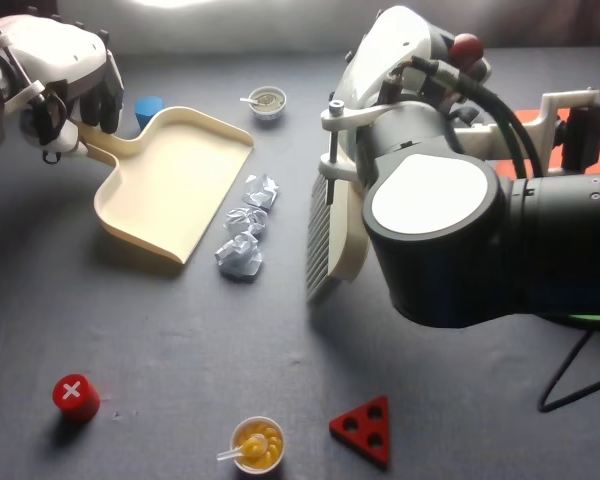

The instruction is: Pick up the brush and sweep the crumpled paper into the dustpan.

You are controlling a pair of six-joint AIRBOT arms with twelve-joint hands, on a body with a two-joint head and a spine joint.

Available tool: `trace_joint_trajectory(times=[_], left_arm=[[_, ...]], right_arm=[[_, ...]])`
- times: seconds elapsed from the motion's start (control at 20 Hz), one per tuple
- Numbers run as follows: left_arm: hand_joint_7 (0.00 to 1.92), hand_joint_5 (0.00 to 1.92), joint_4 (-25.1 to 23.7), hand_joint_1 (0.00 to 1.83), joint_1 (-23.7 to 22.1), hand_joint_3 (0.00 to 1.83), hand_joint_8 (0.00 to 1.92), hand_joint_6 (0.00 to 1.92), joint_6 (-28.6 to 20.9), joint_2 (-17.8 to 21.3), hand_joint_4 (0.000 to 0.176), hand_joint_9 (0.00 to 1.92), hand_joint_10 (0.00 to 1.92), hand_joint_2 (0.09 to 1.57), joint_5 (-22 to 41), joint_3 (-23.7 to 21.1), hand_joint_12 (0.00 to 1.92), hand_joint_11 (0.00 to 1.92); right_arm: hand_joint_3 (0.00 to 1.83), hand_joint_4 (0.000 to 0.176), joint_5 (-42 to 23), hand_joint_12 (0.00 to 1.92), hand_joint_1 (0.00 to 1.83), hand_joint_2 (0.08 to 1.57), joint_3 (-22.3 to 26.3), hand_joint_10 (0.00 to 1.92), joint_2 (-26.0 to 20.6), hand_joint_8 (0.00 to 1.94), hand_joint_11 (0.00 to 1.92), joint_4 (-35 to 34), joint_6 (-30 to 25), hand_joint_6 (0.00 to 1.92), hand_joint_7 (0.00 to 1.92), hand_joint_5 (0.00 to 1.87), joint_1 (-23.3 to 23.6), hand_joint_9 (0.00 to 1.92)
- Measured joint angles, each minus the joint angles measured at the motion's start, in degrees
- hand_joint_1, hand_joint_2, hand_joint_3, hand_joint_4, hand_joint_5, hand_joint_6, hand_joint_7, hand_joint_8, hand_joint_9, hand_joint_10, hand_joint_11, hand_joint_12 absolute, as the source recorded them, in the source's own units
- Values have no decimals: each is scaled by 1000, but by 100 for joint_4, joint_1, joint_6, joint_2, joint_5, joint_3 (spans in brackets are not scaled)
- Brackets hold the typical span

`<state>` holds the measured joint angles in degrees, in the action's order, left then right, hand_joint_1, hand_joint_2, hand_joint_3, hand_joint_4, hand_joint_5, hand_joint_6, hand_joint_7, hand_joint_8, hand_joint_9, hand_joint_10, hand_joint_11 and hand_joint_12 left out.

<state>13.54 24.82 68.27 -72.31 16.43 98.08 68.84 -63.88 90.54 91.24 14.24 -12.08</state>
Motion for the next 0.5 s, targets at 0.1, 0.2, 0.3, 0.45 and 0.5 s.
trace_joint_trajectory(times=[0.1, 0.2, 0.3, 0.45, 0.5], left_arm=[[1113, 1102, 0, 1389, 0, 1, 685, 668, 0, -4, 0, 955, 1196, 1065, -2, 0, 1251, 668], [1117, 1116, 0, 1390, 0, 0, 664, 660, 0, -9, 0, 967, 1177, 1060, 9, 0, 1239, 676], [1110, 1122, 0, 1390, 0, 0, 668, 656, 0, -9, 0, 977, 1162, 1059, 33, 0, 1194, 702], [1097, 1113, 0, 1388, 0, 0, 701, 670, 0, -9, 0, 950, 1194, 1066, 85, 0, 1263, 659], [1093, 1110, 0, 1388, 0, 0, 710, 670, 0, -9, 0, 951, 1196, 1067, 96, 0, 1267, 662]], right_arm=[[0, 176, -22, 1921, 1637, 1189, -61, 1921, 66, 1941, 1248, 2, -98, 1921, 1056, 1010, -2, 1158], [0, 176, -66, 1921, 1635, 1187, -190, 1921, 140, 1941, 1184, 46, -199, 1921, 1051, 1012, 0, 1146], [0, 176, -92, 1921, 1636, 1183, -258, 1921, 164, 1941, 1215, 44, -271, 1921, 1034, 1013, 0, 1122], [0, 176, -136, 1921, 1627, 1182, -271, 1921, 164, 1941, 1238, 46, -415, 1921, 1076, 1037, -4, 1160], [0, 176, -151, 1921, 1626, 1180, -293, 1921, 192, 1941, 1240, 48, -466, 1921, 1070, 1030, -17, 1150]])
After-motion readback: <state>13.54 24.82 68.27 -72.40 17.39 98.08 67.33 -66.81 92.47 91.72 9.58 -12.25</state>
